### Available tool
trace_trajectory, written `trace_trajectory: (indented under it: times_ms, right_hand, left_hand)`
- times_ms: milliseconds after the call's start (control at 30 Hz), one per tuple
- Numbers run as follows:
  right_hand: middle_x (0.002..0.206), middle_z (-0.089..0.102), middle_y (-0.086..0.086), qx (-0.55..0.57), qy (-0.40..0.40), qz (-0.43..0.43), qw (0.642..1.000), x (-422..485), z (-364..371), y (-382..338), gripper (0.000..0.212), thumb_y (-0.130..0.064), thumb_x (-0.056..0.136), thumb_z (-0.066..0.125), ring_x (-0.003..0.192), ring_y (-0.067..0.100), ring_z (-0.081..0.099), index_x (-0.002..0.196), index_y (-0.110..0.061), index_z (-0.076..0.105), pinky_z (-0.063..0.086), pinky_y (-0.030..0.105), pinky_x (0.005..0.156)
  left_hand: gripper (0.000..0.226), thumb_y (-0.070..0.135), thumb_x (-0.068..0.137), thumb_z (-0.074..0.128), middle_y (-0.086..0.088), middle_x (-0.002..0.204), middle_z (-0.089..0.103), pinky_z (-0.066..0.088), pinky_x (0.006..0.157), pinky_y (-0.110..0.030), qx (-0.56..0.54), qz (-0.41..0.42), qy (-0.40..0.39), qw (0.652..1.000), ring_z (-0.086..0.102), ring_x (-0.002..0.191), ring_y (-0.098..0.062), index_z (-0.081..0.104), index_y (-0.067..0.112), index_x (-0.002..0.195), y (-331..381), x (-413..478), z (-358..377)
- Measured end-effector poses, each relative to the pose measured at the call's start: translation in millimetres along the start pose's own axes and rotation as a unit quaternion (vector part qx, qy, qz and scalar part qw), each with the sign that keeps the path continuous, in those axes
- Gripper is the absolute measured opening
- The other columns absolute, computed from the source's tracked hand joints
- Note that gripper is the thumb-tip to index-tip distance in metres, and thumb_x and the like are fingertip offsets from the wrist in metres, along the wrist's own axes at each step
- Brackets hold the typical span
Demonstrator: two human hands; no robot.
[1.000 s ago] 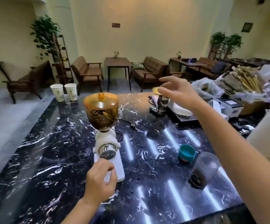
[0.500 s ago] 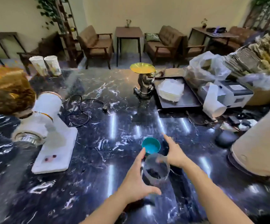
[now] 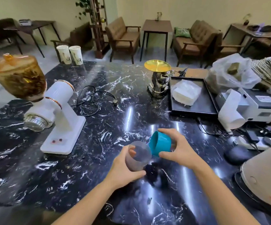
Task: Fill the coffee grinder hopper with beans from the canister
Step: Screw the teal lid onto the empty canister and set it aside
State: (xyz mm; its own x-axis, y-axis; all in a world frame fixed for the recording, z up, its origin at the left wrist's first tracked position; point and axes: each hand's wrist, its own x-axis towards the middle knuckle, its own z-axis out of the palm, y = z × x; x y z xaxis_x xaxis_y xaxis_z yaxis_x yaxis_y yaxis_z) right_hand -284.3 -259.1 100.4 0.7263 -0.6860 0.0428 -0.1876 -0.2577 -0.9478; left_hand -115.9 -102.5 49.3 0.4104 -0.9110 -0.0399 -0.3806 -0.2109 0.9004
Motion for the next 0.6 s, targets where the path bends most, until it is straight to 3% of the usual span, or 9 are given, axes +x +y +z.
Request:
trace_trajectory:
  times_ms: [100,200,300,367,433,600]
  right_hand:
    - [0.119,0.053,-0.003,-0.029,-0.098,-0.053,0.993,-4.7,2.1,-38.8,0.078,-0.010,0.059,0.077,0.112,0.009,0.055,0.127,-0.037,0.050,0.048,0.020,0.091]
    - [0.121,0.056,-0.004,-0.078,-0.099,-0.098,0.987,-2.5,23.2,-66.7,0.066,-0.009,0.063,0.072,0.110,0.005,0.055,0.124,-0.027,0.055,0.044,0.018,0.093]
    - [0.118,0.058,-0.001,-0.152,-0.038,-0.159,0.975,2.4,47.0,-83.6,0.049,-0.035,0.072,0.063,0.111,0.008,0.054,0.120,-0.023,0.060,0.039,0.018,0.098]
    - [0.114,0.061,-0.001,-0.201,0.009,-0.169,0.965,5.4,54.4,-92.5,0.048,-0.046,0.080,0.051,0.107,0.011,0.056,0.121,-0.023,0.061,0.041,0.024,0.097]
    - [0.109,0.064,-0.001,-0.221,0.025,-0.170,0.960,7.8,56.9,-99.8,0.045,-0.043,0.082,0.044,0.103,0.013,0.058,0.115,-0.021,0.065,0.044,0.029,0.094]
    - [0.103,0.064,-0.009,-0.223,-0.030,-0.224,0.948,14.5,52.7,-105.3,0.039,-0.037,0.085,0.046,0.100,0.013,0.058,0.108,-0.015,0.068,0.043,0.026,0.088]
  left_hand:
    - [0.072,0.043,0.048,0.082,0.019,0.101,0.059,0.039,0.079,-0.004,0.018,0.020,0.008,1.000,0.056,0.093,0.009,0.044,0.046,0.108,5.7,0.8,-8.2]
    - [0.064,0.040,0.050,0.081,0.014,0.099,0.064,0.052,0.079,-0.024,0.020,0.040,0.010,0.999,0.061,0.090,-0.001,0.046,0.050,0.103,18.4,-1.6,-15.2]
    - [0.061,0.036,0.054,0.081,0.013,0.096,0.067,0.054,0.073,-0.024,0.021,0.062,0.018,0.998,0.063,0.085,-0.004,0.043,0.050,0.099,32.4,-1.1,-21.3]
    - [0.063,0.035,0.055,0.081,0.011,0.096,0.067,0.055,0.074,-0.027,0.018,0.066,0.016,0.998,0.065,0.087,-0.007,0.042,0.047,0.103,39.7,-0.7,-27.2]
    - [0.062,0.035,0.053,0.081,0.008,0.094,0.068,0.056,0.075,-0.034,0.010,0.062,0.009,0.998,0.066,0.087,-0.012,0.045,0.038,0.103,41.6,0.9,-33.2]
    - [0.071,0.026,0.050,0.083,-0.012,0.107,0.068,0.052,0.088,-0.055,-0.075,0.063,-0.059,0.993,0.066,0.096,-0.025,0.052,0.017,0.113,39.7,8.0,-41.9]
